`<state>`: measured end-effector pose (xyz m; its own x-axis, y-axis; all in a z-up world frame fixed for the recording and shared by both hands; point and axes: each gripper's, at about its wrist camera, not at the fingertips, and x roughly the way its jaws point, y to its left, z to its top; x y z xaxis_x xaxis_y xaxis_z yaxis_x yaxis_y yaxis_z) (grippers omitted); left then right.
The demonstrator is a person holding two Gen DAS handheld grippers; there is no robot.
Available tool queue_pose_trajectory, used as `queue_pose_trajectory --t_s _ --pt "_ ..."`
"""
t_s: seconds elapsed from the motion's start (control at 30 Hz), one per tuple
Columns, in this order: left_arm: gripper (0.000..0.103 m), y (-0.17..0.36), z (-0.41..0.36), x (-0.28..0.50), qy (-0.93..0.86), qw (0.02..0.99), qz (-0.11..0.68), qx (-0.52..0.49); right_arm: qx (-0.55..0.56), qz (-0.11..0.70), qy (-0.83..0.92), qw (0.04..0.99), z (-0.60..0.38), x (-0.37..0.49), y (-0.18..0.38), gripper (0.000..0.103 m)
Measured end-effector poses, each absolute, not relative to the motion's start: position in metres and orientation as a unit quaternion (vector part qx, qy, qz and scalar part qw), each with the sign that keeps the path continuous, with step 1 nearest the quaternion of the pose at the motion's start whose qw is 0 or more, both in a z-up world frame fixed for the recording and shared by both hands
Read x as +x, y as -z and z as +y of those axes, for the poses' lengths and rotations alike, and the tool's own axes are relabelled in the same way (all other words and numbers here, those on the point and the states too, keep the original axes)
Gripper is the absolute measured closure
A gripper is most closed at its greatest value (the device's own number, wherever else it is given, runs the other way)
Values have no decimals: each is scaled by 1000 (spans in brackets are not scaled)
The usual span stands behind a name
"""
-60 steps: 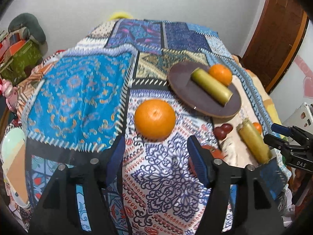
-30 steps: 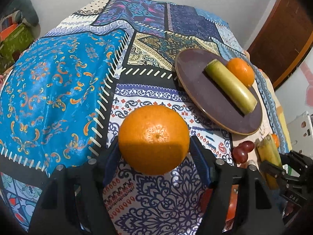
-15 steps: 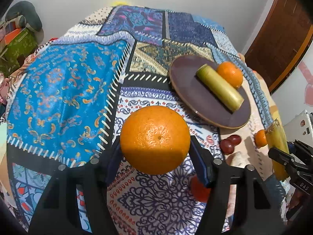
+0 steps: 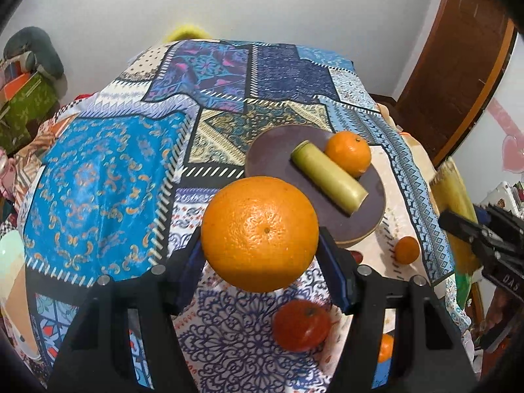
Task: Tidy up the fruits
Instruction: 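Place the corn cob and orange onto the brown plate, opening both grippers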
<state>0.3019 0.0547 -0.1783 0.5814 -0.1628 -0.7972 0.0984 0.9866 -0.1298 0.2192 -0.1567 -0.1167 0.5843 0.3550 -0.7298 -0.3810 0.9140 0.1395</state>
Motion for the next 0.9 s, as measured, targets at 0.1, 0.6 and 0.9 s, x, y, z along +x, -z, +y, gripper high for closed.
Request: queue_pose_trajectory --t_s 0.1,0.6,0.9 --pt "38 179 46 311 76 888 453 -31 -19 396 -210 894 -156 229 112 69" --pt "38 198 32 372 91 879 466 -37 -42 393 -225 891 -129 290 121 69" --pt "38 219 26 406 99 871 481 -28 -74 404 -220 885 -118 314 138 69"
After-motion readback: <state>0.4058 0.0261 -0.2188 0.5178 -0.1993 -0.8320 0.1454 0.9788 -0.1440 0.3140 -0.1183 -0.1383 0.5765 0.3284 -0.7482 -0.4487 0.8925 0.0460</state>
